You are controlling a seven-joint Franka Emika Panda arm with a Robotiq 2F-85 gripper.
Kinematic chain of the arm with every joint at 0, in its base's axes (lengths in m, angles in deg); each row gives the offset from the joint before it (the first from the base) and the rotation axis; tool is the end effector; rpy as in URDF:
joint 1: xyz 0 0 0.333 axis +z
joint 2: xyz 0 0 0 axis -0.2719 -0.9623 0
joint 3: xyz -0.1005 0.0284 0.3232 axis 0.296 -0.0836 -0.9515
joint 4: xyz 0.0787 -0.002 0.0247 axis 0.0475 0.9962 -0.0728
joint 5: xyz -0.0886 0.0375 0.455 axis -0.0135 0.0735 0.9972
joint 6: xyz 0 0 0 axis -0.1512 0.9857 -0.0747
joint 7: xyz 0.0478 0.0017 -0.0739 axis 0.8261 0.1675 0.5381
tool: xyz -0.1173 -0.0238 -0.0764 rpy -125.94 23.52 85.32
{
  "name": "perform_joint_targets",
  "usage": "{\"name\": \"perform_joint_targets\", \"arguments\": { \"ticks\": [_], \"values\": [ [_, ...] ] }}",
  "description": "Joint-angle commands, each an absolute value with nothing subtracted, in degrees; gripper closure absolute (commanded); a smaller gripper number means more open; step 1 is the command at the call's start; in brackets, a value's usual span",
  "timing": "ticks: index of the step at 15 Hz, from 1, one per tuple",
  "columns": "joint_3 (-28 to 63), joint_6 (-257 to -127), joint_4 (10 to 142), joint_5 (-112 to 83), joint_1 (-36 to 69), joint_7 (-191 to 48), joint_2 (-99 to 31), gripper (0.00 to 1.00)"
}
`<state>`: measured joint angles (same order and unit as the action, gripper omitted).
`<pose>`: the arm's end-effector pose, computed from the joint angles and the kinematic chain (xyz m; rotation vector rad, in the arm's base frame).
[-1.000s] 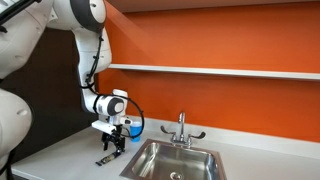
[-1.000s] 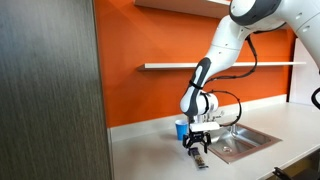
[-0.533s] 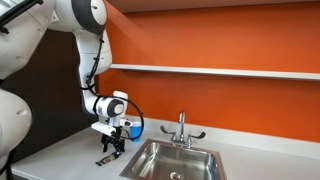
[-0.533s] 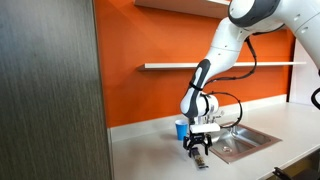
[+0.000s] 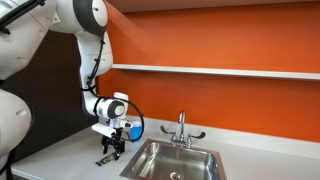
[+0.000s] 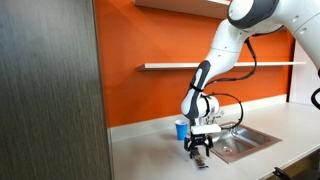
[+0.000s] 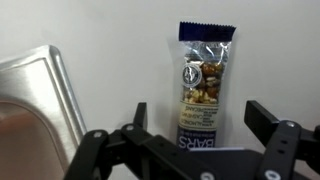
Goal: Place the candy bar on the left side of the first shelf
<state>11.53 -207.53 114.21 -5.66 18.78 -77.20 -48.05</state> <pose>0.5280 0.0502 0.0245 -3.0785 0.2875 0.3012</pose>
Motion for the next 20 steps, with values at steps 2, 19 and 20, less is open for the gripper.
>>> {"name": "perform_joint_targets", "arguments": {
  "ticks": [2,19,20],
  "values": [
    [11.1,-207.2,113.4,-4.2,17.7,-75.6,-48.6,0.0],
    [10.9,-207.5,113.4,-2.9,17.4,-75.5,-49.1,0.71],
    [10.9,-207.5,113.4,-2.9,17.3,-75.5,-49.1,0.77]
  ]
}}
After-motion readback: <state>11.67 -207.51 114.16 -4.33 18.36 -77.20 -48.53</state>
